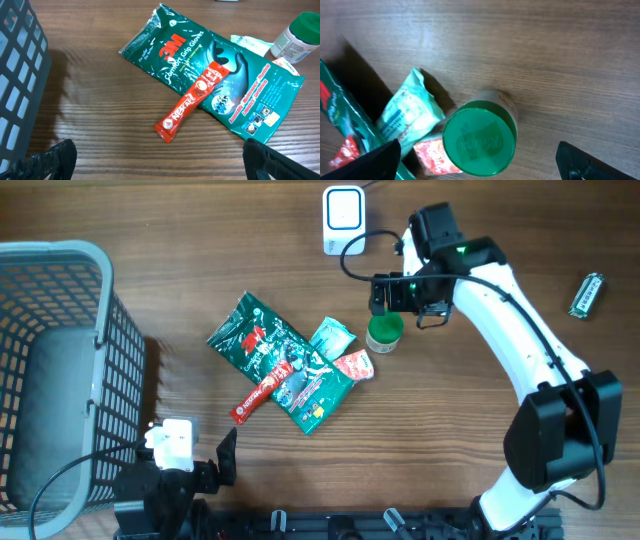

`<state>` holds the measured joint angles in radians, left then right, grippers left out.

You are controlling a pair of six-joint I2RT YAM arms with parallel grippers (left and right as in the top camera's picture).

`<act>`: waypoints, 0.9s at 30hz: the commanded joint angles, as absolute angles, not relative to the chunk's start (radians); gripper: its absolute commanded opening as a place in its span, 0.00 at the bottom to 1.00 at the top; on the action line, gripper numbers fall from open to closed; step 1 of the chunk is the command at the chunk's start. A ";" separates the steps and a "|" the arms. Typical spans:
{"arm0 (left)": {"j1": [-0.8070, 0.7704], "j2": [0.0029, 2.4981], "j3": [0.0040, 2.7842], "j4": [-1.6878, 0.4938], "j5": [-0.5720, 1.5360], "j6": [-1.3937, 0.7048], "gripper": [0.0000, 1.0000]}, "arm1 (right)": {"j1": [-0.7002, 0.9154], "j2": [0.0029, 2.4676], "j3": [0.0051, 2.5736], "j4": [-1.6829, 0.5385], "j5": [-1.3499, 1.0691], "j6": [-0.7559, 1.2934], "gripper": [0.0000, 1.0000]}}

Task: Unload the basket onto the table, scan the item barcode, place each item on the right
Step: 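Grasp the green-lidded jar with the right gripper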

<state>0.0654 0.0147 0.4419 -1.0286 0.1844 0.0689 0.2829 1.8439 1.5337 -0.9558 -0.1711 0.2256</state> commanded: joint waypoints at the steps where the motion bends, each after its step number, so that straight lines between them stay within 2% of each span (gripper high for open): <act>1: 0.069 0.009 0.442 -1.024 0.193 0.063 1.00 | 0.284 1.859 1.528 -0.933 -0.176 0.142 1.00; 5: 0.069 0.009 0.442 -1.024 0.193 0.063 1.00 | 0.322 1.897 1.527 -0.916 -0.178 0.106 1.00; 11: 0.069 0.009 0.442 -1.024 0.193 0.063 1.00 | 0.398 2.038 1.528 -0.880 0.023 0.216 1.00; 18: 0.069 0.009 0.442 -1.024 0.193 0.063 1.00 | 0.398 2.069 1.527 -0.944 -0.002 0.295 0.99; 20: 0.069 0.009 0.442 -1.024 0.193 0.063 1.00 | 0.398 2.091 1.527 -0.942 -0.001 0.296 0.94; 23: 0.069 0.009 0.442 -1.024 0.193 0.063 1.00 | 0.398 2.099 1.528 -0.931 -0.001 0.311 0.81; 27: 0.069 0.009 0.442 -1.024 0.193 0.063 1.00 | 0.398 2.113 1.527 -0.939 -0.001 0.317 0.79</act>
